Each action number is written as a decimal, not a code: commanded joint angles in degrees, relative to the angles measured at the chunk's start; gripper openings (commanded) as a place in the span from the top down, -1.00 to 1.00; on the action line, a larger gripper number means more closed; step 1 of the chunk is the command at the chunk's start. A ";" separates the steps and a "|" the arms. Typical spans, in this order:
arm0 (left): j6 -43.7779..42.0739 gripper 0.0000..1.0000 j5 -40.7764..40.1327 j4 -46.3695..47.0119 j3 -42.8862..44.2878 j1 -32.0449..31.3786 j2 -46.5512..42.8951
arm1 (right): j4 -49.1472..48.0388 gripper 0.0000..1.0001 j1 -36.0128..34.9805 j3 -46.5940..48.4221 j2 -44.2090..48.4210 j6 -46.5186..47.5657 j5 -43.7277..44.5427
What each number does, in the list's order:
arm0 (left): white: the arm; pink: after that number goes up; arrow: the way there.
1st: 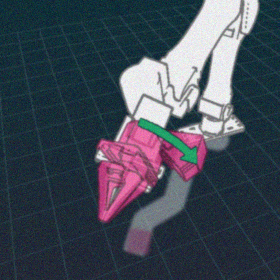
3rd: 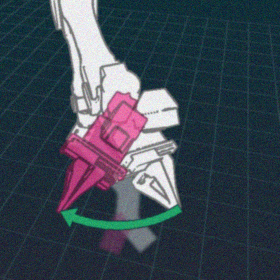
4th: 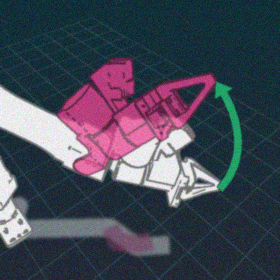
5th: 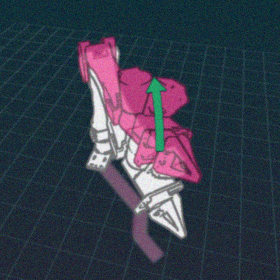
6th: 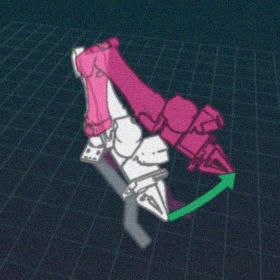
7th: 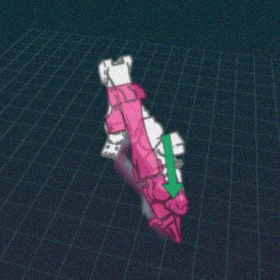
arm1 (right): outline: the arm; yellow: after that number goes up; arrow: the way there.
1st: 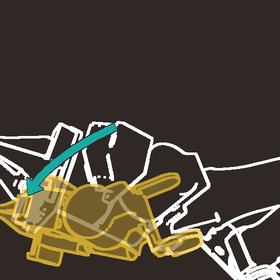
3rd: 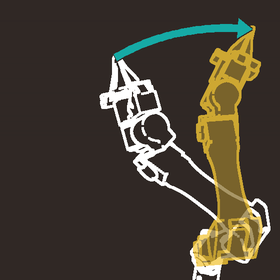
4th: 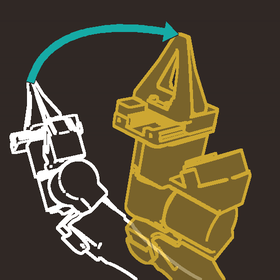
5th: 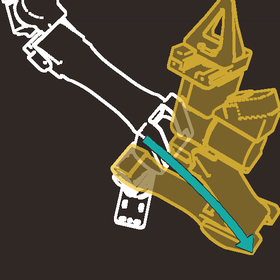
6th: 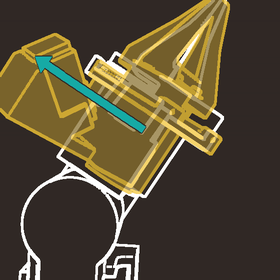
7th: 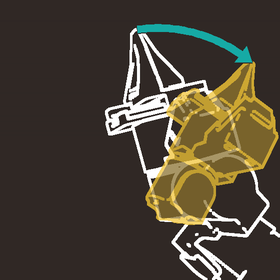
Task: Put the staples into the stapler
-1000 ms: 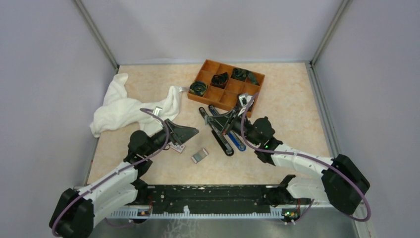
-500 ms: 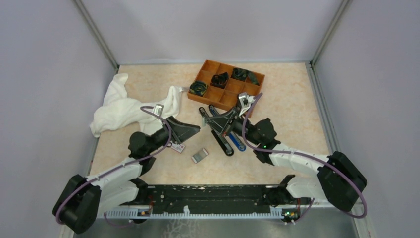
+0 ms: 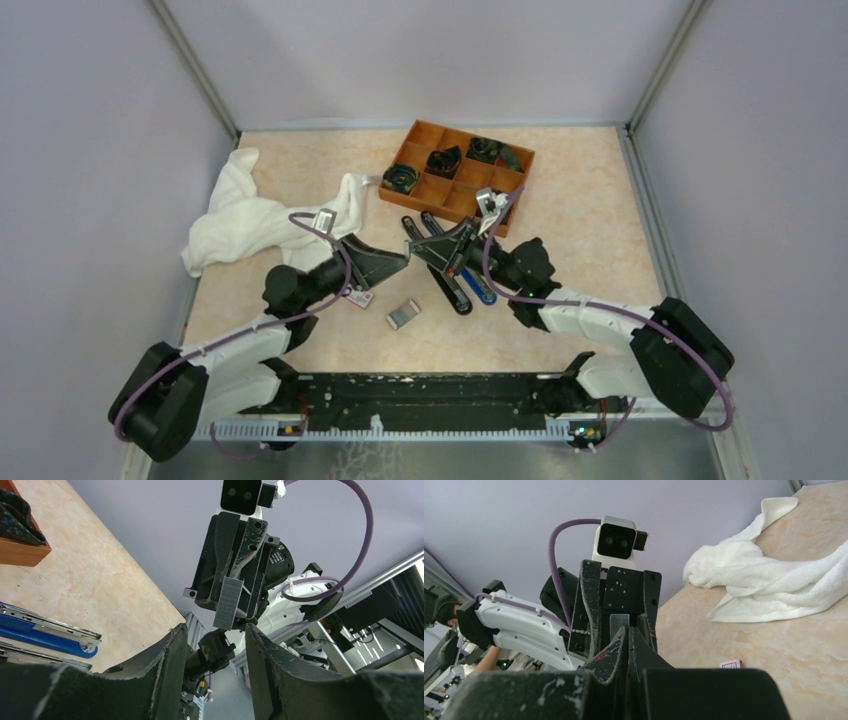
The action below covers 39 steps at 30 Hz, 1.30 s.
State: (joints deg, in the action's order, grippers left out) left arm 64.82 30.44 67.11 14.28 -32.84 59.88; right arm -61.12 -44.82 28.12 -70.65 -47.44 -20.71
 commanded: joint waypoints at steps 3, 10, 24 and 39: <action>-0.38 0.04 -0.18 3.98 2.05 -0.97 0.77 | -4.78 1.00 0.00 0.99 -0.58 -0.84 -1.83; -0.73 0.12 -0.77 3.99 2.19 -1.17 1.01 | -4.88 1.00 -0.44 0.97 -0.86 -0.81 -2.22; -1.03 0.39 -0.47 3.66 2.42 -1.37 0.81 | -5.12 1.00 -0.80 1.05 -1.38 -0.57 -2.53; -17.98 0.61 -1.58 -28.38 7.19 -1.39 -11.21 | 16.91 0.73 2.66 2.42 8.32 10.74 -6.23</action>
State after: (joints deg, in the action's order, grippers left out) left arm 57.23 29.93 55.40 16.80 -34.00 53.91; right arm -54.08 -44.38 28.12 -67.66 -43.79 -23.42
